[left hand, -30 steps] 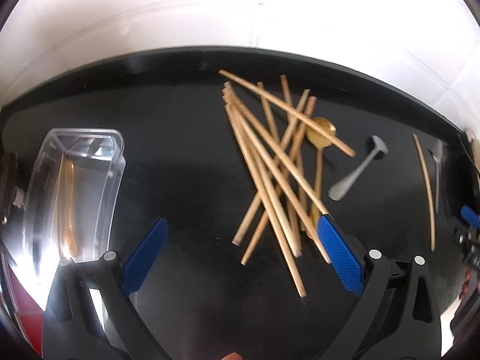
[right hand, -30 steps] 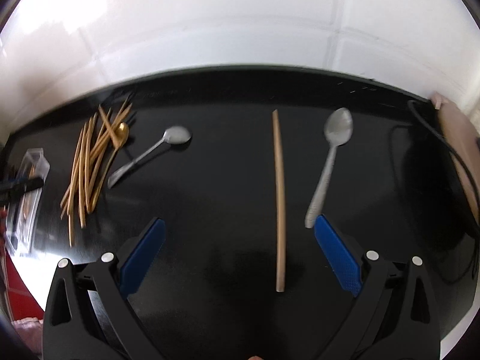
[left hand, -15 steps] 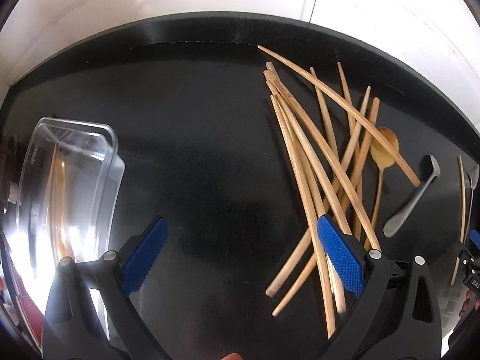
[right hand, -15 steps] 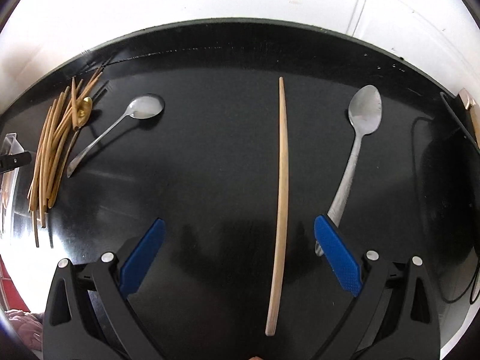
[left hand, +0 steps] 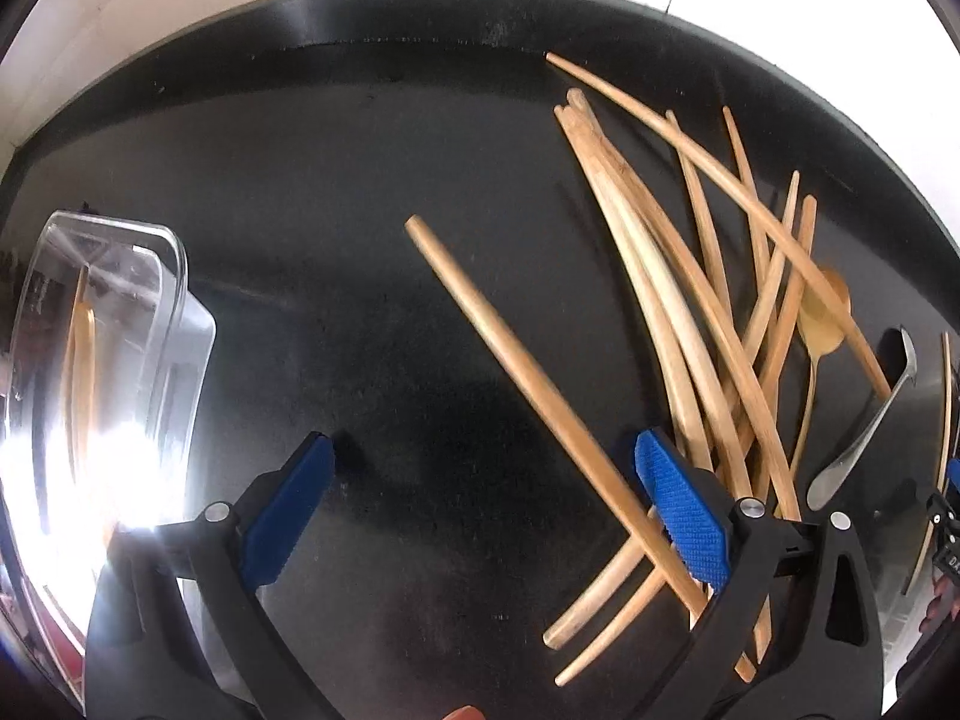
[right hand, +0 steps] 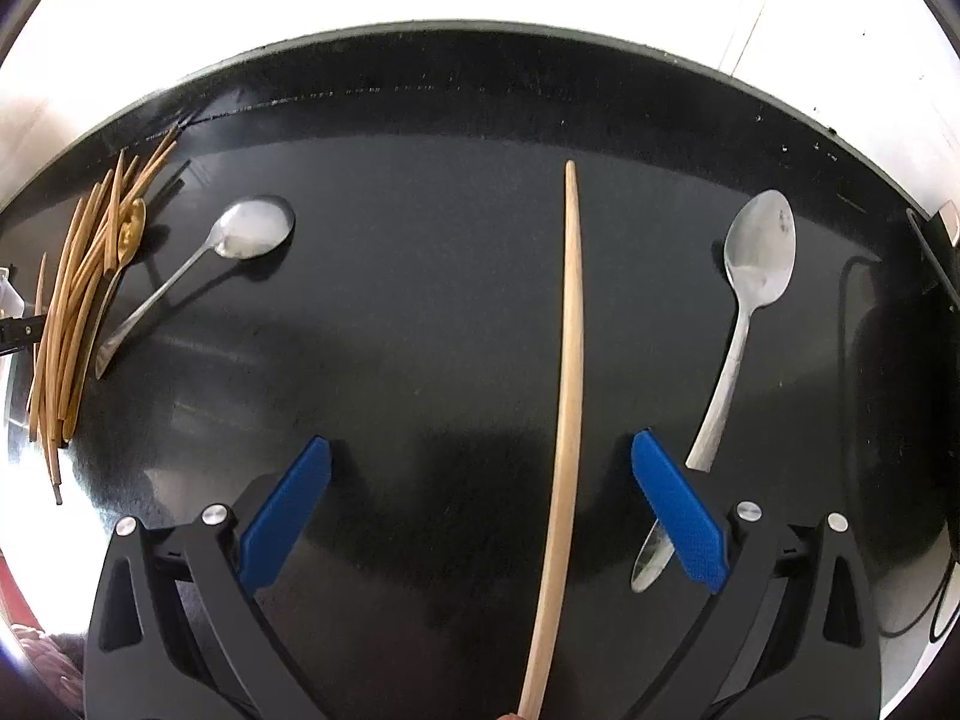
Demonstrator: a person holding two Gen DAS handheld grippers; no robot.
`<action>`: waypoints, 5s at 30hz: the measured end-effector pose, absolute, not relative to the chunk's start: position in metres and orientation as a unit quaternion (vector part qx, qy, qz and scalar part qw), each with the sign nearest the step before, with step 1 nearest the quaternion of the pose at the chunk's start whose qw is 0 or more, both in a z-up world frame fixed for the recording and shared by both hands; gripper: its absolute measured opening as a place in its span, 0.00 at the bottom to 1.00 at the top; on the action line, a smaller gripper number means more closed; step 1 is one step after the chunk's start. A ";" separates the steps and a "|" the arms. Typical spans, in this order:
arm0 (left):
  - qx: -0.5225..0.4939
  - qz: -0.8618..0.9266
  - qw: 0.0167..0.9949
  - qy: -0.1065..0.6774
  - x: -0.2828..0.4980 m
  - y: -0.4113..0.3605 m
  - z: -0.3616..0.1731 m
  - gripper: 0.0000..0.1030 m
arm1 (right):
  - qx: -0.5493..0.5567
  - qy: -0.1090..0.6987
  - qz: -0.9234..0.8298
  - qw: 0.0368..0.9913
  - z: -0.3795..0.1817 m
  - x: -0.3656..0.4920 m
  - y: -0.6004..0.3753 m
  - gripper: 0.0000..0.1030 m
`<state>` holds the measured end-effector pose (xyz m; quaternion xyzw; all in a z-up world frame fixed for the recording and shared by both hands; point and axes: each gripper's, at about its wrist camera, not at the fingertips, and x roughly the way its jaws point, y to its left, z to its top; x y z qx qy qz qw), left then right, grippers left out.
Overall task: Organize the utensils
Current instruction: 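Grasp a loose chopstick with the right tool while the left tool grasps another, then carry both chopsticks over the clear container and open both tools to drop them, then grasp a chopstick from the pile with the right tool while the left tool grasps another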
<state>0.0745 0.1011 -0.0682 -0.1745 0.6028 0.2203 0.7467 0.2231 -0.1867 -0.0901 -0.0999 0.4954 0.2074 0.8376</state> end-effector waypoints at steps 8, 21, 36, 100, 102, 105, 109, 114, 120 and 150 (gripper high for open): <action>-0.174 0.253 0.771 0.558 0.062 0.091 -0.069 0.95 | -0.101 0.473 0.218 0.848 -0.089 0.227 -0.195 0.95; -0.183 0.182 0.809 0.528 0.045 0.065 -0.045 0.05 | -0.055 0.481 0.242 0.841 -0.077 0.212 -0.219 0.07; -0.164 0.152 0.868 0.443 -0.028 0.047 0.065 0.05 | -0.037 0.406 0.353 0.842 0.011 0.108 -0.199 0.07; -0.203 0.059 0.836 0.506 -0.108 0.240 0.079 0.94 | 0.029 0.473 0.238 0.848 0.012 -0.008 -0.024 0.90; -0.189 0.047 0.837 0.512 -0.092 0.217 0.074 0.94 | 0.038 0.470 0.221 0.854 0.011 -0.010 -0.052 0.91; -0.164 0.042 0.835 0.524 -0.068 0.179 0.060 0.94 | 0.044 0.474 0.197 0.857 0.007 -0.009 -0.092 0.91; -0.158 0.033 0.820 0.549 -0.043 0.137 0.038 0.94 | 0.064 0.481 0.159 0.860 -0.001 -0.001 -0.144 0.92; -0.133 0.053 0.801 0.581 -0.018 0.100 0.002 0.94 | 0.070 0.484 0.123 0.864 -0.009 0.012 -0.201 0.93; -0.122 0.122 0.795 0.581 0.006 0.085 -0.027 0.94 | 0.006 0.471 0.107 0.875 -0.023 0.032 -0.243 0.93; -0.125 0.235 0.798 0.540 0.073 0.127 -0.065 0.95 | -0.204 0.415 0.365 0.808 -0.071 0.117 -0.077 0.88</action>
